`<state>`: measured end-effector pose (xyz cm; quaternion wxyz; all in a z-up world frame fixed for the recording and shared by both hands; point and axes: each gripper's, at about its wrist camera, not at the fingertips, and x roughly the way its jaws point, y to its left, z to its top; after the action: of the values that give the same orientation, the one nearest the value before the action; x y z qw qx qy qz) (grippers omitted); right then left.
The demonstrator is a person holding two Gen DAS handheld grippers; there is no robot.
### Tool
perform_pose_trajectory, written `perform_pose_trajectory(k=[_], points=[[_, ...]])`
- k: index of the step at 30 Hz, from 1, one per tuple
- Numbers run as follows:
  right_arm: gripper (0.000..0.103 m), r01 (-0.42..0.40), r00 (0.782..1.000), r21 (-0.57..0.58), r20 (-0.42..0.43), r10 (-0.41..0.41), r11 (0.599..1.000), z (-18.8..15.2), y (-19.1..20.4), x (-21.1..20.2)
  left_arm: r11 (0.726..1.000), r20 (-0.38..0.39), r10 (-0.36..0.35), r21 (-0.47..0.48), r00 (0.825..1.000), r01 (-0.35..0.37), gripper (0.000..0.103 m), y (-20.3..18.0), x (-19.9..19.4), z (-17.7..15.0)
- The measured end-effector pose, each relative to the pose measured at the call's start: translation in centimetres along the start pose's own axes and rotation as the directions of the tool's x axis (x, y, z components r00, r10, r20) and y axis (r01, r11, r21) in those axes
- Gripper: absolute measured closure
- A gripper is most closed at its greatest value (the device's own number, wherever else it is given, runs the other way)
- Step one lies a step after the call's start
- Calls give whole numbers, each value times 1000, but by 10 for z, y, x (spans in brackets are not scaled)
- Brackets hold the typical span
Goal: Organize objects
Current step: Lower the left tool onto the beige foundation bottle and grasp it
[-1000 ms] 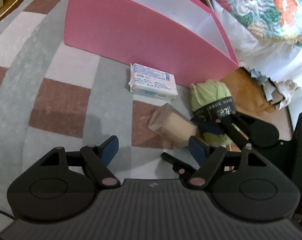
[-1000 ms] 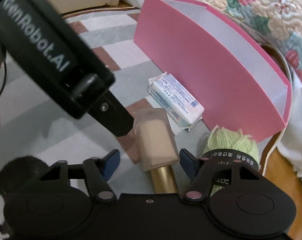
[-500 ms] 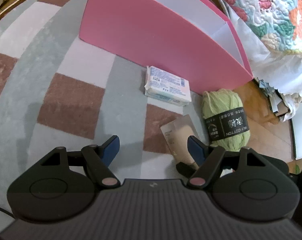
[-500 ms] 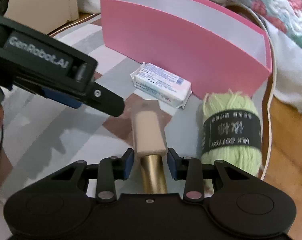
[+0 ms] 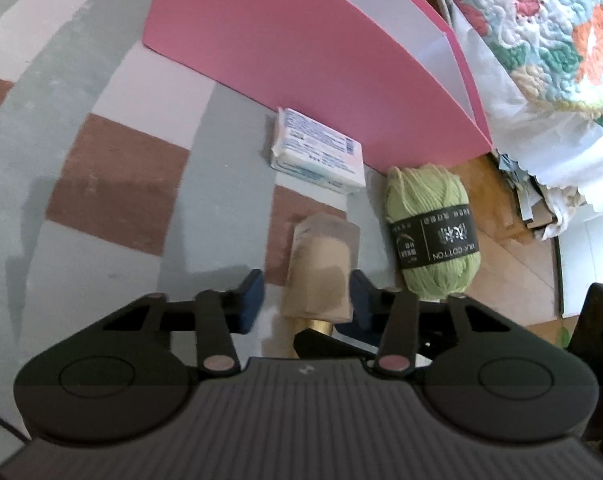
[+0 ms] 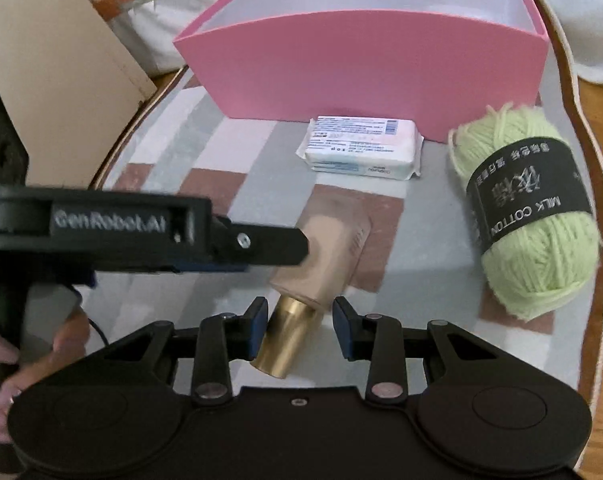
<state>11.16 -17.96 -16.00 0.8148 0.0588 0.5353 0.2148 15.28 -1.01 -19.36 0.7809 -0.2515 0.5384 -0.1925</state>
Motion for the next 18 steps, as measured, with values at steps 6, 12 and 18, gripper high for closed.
perform_pose_trajectory(k=[6, 12, 18], points=[[57, 70, 997, -132, 45, -64, 989, -5, 14, 3, 999, -9, -42, 15, 999, 42, 81, -3, 2, -3], [59, 101, 994, -137, 43, -96, 985, 0, 8, 13, 998, -22, -63, 6, 998, 63, 81, -5, 2, -3], [60, 58, 997, -32, 45, -56, 998, 2, -6, 16, 992, 6, 13, 123, 1000, -13, 66, -22, 6, -7]])
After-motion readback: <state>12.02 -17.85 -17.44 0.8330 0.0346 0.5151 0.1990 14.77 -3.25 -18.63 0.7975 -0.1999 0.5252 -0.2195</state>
